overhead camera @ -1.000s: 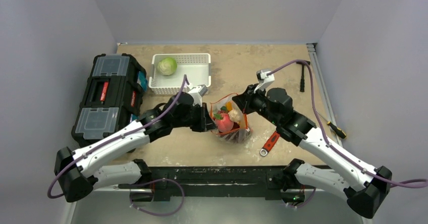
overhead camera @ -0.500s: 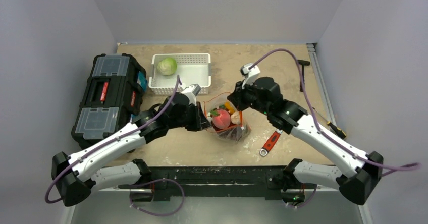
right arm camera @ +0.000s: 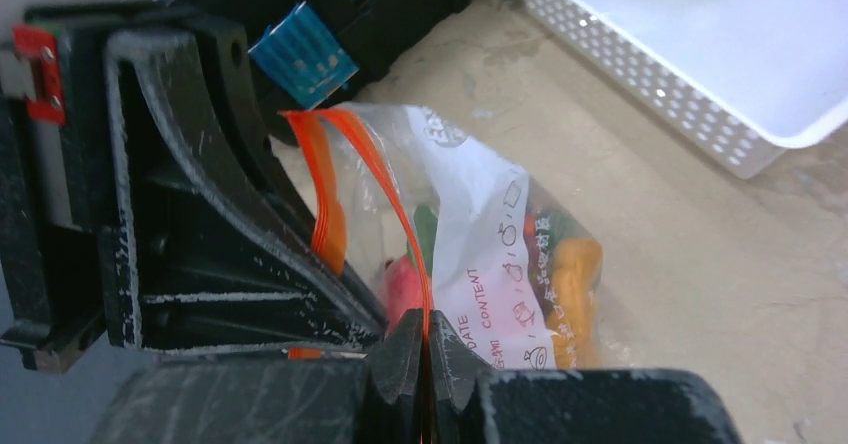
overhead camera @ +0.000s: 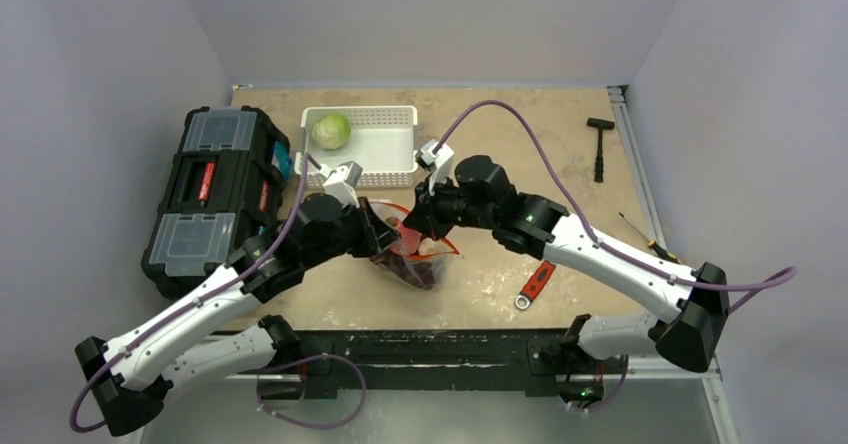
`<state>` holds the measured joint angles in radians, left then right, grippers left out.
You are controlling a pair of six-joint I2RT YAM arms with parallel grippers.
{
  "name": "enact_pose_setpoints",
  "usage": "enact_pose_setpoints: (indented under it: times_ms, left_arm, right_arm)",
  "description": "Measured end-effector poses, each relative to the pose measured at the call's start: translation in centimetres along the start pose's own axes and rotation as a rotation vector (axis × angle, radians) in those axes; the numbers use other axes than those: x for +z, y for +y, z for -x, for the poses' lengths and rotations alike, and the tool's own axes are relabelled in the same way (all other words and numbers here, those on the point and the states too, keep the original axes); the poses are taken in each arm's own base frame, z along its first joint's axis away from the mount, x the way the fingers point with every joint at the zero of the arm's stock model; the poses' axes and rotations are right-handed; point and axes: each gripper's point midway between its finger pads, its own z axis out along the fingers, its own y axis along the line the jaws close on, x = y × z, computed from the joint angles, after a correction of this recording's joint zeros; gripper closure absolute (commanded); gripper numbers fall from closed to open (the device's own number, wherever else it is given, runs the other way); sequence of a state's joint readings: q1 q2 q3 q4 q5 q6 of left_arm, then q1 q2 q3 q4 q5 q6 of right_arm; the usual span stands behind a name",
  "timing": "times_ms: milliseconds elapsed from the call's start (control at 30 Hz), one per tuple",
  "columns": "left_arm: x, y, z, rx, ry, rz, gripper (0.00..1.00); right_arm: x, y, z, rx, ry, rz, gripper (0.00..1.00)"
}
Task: Place the food in the zip-top bag and seal the zipper
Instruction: Adjust the zipper food storage bag at the center of the board.
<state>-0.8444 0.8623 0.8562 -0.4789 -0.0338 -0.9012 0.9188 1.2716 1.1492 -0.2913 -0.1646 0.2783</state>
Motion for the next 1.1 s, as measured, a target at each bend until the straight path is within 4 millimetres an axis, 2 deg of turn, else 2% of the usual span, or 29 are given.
enact_pose_setpoints:
  times_ms: [100,233,400,500,600,700,933,1100]
  left_arm:
    - [-0.5,0.2,0.9,-0.008,-0.050,0.010,1.00]
    - [-0.3,2.1,1.1,-0.017,-0.088,0.065,1.00]
    - [-0.2,4.4,0.5,-0.031,-0.113,0.124,1.00]
    - [-0.4,5.3,0.2,-0.036,-0.127,0.140,1.00]
    - [-0.6,5.8,0.0,-0.045,-0.142,0.144,1.00]
    - [-0.8,5.9,0.0,-0.059,-0.154,0.139,1.00]
    - [-0.6,6.2,0.1,-0.088,-0.160,0.156,1.00]
    - [-0.1,6.5,0.0,-0.143,-0.152,0.198,1.00]
  right_arm:
    - [0.8,1.3,-1.0,-0.011,0.036,0.053,1.00]
    - [1.6,1.7,-1.9,-0.020,0.061,0.085,0.98]
    - [2.0,2.1,-3.1,-0.030,0.097,0.127,0.73]
    - [2.0,2.1,-3.2,-0.048,0.099,0.136,0.55]
    - [1.7,1.9,-3.2,-0.069,0.098,0.129,0.36]
    - [0.8,1.4,-3.6,-0.099,0.098,0.102,0.22]
    - [-2.8,0.8,-3.8,-0.188,0.054,0.036,0.06]
    - [-3.5,1.2,-6.2,-0.250,0.076,-0.042,0.03]
